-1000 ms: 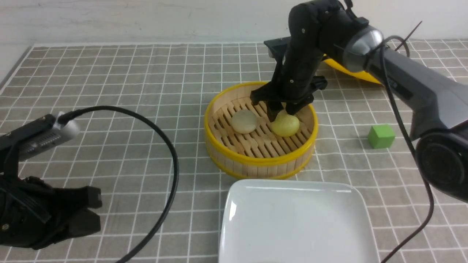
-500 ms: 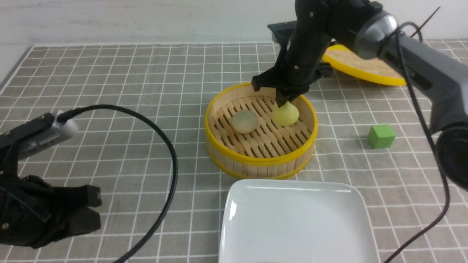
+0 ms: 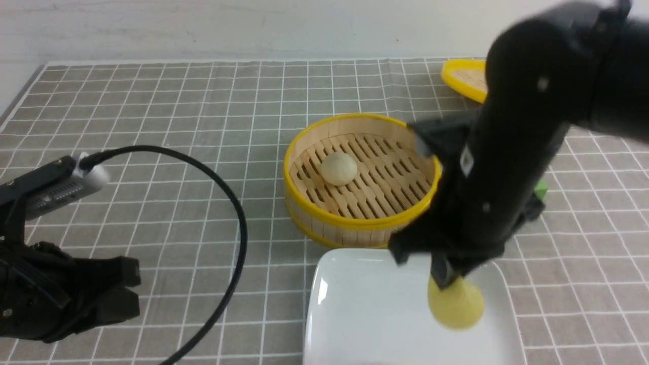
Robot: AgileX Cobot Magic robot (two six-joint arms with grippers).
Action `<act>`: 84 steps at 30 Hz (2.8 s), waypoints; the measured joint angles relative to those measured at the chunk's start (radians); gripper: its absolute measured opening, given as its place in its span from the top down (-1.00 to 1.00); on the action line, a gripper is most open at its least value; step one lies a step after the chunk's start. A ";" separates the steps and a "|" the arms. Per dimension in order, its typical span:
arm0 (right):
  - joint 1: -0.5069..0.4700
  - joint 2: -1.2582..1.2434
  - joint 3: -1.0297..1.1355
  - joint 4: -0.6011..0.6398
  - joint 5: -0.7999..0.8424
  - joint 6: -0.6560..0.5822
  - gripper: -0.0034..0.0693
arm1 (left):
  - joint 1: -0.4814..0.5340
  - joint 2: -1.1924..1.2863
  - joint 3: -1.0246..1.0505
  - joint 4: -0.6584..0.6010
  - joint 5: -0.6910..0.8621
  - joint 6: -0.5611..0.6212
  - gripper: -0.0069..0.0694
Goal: Put the steamed buns into the plate on the grey tablecloth.
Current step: 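Move the steamed bun from the bamboo steamer onto the white plate with the right gripper, then reach into the bamboo steamer and grasp a bun with the left gripper, then carry the bun from the bamboo steamer to the plate with the left gripper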
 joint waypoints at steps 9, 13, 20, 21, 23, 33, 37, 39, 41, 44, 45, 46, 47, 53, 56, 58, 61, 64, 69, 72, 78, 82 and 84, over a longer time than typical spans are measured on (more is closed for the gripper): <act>-0.004 0.068 0.187 -0.119 -0.253 0.099 0.46 | 0.000 0.000 0.000 0.000 -0.075 0.000 0.52; -0.006 0.072 0.188 -0.124 -0.256 0.101 0.19 | 0.000 0.003 -0.001 0.000 -0.104 0.000 0.48; -0.006 -0.001 0.133 -0.235 -0.100 0.056 0.34 | 0.000 0.110 -0.136 -0.019 0.017 -0.001 0.15; -0.006 -0.006 0.132 -0.240 -0.095 0.056 0.36 | 0.000 0.114 -0.143 -0.019 0.017 -0.001 0.14; -0.006 -0.069 0.128 -0.270 -0.046 0.056 0.54 | 0.000 0.154 -0.202 -0.037 0.041 -0.001 0.03; -0.016 -0.536 0.289 -0.280 0.048 0.119 0.95 | -0.190 0.422 -0.500 -0.053 0.077 -0.008 -0.20; -0.016 -0.645 0.377 -0.280 0.034 0.178 0.95 | -0.314 0.571 -0.655 -0.002 0.085 -0.062 -0.21; -0.016 -0.704 0.436 -0.279 0.005 0.234 0.95 | -0.381 0.691 -0.789 0.058 0.098 -0.123 -0.21; -0.016 -0.740 0.480 -0.273 -0.020 0.283 0.95 | -0.432 0.800 -0.915 0.130 0.113 -0.164 -0.21; -0.016 -0.763 0.519 -0.268 -0.029 0.312 0.95 | -0.482 0.932 -1.074 0.203 0.122 -0.187 -0.21; -0.016 -0.767 0.528 -0.267 -0.031 0.316 0.95 | -0.499 0.971 -1.121 0.227 0.124 -0.189 -0.21; -0.016 -0.767 0.529 -0.267 -0.032 0.318 0.95 | -0.501 0.979 -1.130 0.230 0.124 -0.189 -0.21; -0.016 -0.768 0.533 -0.266 -0.036 0.319 0.95 | -0.510 1.008 -1.165 0.244 0.126 -0.189 -0.21; -0.016 -0.768 0.538 -0.260 -0.048 0.335 0.94 | -0.533 1.176 -1.334 0.342 0.129 -0.233 -0.21; -0.016 -0.768 0.538 -0.250 -0.077 0.340 0.94 | -0.533 1.221 -1.348 0.409 0.126 -0.286 -0.21; -0.016 -0.768 0.538 -0.246 -0.091 0.340 0.94 | -0.533 1.239 -1.348 0.443 0.123 -0.306 -0.21; -0.016 -0.768 0.538 -0.246 -0.113 0.340 0.93 | -0.533 1.253 -1.349 0.468 0.107 -0.331 -0.19; -0.016 -0.768 0.538 -0.245 -0.131 0.341 0.93 | -0.533 1.258 -1.351 0.462 0.094 -0.338 -0.08; -0.016 -0.768 0.538 -0.242 -0.147 0.341 0.92 | -0.534 1.255 -1.356 0.434 0.109 -0.322 0.59; -0.016 -0.771 0.538 -0.243 -0.139 0.341 0.92 | -0.534 1.238 -1.359 0.420 0.147 -0.290 0.73; -0.016 -0.866 0.539 -0.324 -0.028 0.341 0.92 | -0.537 1.042 -1.374 0.388 0.378 -0.193 0.75; -0.016 -0.960 0.539 -0.371 0.017 0.341 0.92 | -0.566 0.885 -1.296 0.370 0.396 -0.169 0.75; -0.016 -1.006 0.539 -0.381 0.033 0.341 0.92 | -0.595 0.833 -1.228 0.363 0.398 -0.168 0.75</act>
